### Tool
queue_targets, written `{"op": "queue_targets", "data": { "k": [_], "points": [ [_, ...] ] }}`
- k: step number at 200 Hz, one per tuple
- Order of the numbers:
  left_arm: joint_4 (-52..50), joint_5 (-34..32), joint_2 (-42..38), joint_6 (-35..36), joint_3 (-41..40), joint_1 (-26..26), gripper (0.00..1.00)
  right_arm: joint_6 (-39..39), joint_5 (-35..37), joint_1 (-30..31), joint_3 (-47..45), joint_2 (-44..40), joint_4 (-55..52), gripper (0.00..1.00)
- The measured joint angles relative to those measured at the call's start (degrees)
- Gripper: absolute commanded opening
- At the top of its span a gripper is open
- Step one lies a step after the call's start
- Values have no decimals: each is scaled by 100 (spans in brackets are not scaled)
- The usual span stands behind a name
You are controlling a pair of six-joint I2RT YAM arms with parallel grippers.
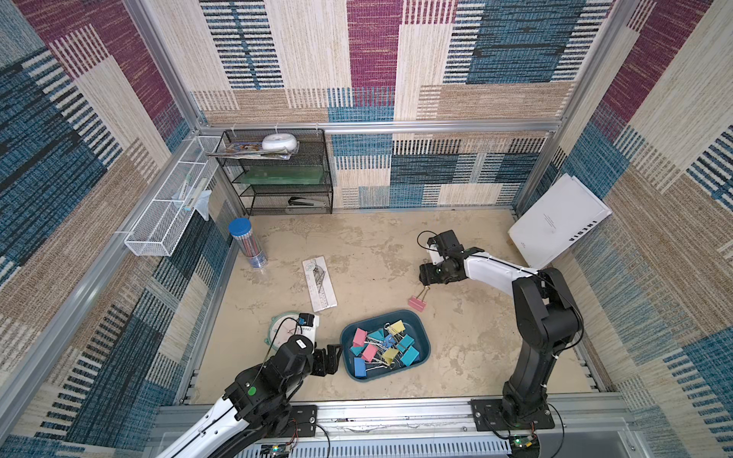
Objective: Put the binder clips in the storage box
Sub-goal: Pick up the binder clip at the center of the board.
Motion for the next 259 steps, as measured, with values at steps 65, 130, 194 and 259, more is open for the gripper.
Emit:
{"op": "queue_targets", "data": {
  "k": [65,130,194,259],
  "points": [
    [0,0,-11,2,0,0,89,111,13,13,24,249,15,75],
    [0,0,-13,2,0,0,89,151,186,52,264,492,101,59],
    [0,2,-13,4,0,0,89,236,310,87,146,116,-76,50],
    [0,2,-13,15,0,0,89,-125,155,1228,116,-1121,-286,51]
  ]
}}
